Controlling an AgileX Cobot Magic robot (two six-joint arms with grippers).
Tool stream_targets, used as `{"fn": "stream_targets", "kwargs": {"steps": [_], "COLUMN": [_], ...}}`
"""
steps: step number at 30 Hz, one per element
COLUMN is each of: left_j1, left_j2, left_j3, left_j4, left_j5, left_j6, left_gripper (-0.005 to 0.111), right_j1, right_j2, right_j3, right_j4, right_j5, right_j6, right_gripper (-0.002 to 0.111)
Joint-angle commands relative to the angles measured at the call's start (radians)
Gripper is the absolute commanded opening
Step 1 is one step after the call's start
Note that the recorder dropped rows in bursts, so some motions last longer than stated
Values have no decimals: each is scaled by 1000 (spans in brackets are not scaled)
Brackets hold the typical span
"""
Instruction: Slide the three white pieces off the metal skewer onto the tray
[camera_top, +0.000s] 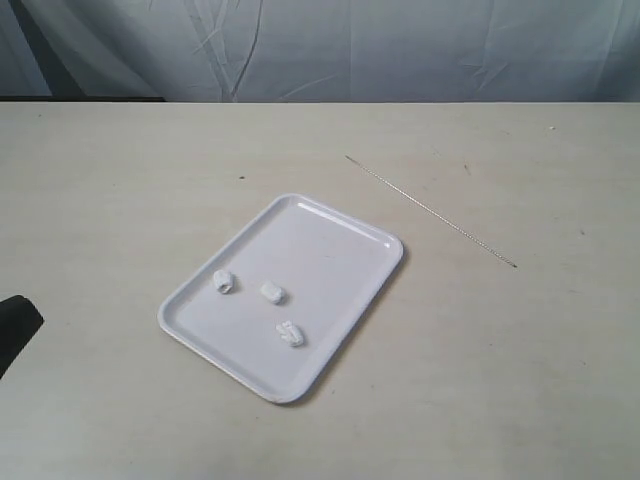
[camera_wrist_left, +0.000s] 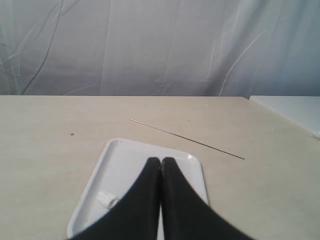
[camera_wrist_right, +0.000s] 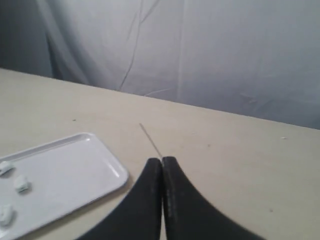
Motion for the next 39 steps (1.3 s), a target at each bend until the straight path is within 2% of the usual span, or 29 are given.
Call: {"fn": "stream_targets", "kwargs": {"steps": [1,7,12,16,18,24,27,30,39], "left_j1": [-1,-1,-1,2,10,20,36,58,100], "left_j2": [-4,-15,-44,-51,-51,-51,-51,-51,-51], "left_j3": [5,5,5,5,5,5,5,5,5], "left_j4": [-8,-8,-26,-387,-629,-1386,-1696,-1804,-1909], "left_j5": [-30,76,167,317,373,434,500,598,708], "left_j6": [-1,33,252,464,694,1648,1928,2065,2076], "left_gripper": [0,0,0,0,0,0,0,0,0], "right_j1": [-144,-200,-200,-200,-200,-216,-247,-280,-285], "right_j2": [-128,-163,-165,-196,-196,-196,-196,-196,-196], "right_j3": [4,4,30,89,119,129,129,129,129], "right_j4": [8,3,9,4,-13,-226,-283,-283,-290], "right_j5": [103,188,232,233,218,200,194,194,190], "right_j6": [-6,-6,-6,18,31,196,245,245,286], "right_gripper": [0,0,0,0,0,0,0,0,0]}}
